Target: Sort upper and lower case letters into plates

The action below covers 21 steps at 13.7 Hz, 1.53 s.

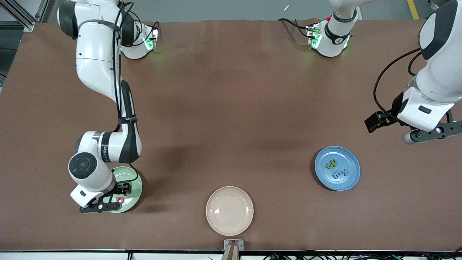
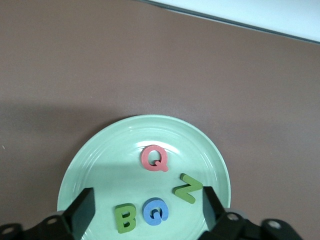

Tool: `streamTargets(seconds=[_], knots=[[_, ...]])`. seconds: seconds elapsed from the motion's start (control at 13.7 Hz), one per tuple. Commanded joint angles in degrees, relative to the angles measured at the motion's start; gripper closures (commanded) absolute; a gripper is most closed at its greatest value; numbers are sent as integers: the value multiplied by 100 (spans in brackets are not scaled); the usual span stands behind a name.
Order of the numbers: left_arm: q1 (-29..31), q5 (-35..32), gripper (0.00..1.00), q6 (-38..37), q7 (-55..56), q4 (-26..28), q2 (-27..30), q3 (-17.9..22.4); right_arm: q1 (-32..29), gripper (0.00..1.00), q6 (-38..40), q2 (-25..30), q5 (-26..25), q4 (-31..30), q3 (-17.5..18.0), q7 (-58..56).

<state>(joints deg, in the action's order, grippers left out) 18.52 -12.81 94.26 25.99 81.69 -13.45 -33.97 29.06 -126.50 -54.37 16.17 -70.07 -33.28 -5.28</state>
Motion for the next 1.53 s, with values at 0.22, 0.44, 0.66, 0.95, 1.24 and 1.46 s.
streamTargets(seconds=[0.22, 0.44, 0.66, 0.95, 1.24, 1.46], knots=[[-497, 621, 0, -442, -533, 119, 597, 794, -23, 0, 853, 1057, 18, -129, 15, -421], [-962, 657, 0, -531, -568, 259, 746, 1329, 38, 0, 1302, 1761, -43, -147, -12, -378], [-1218, 868, 0, -531, -665, 497, 975, 1682, -41, 0, 1766, 2446, -70, -147, 6, -474], [-1526, 920, 0, -514, -998, 664, 1177, 2052, -908, 0, 3077, 3474, -497, -173, 819, -202], [-1613, 947, 0, -452, -1209, 620, 1239, 2332, -2341, 0, 3211, 4555, -1502, -899, 2710, 483], [-1799, 1000, 0, -548, -1465, 646, 1292, 2685, -2528, 0, 3148, 5444, -1529, -1578, 2888, 607]])
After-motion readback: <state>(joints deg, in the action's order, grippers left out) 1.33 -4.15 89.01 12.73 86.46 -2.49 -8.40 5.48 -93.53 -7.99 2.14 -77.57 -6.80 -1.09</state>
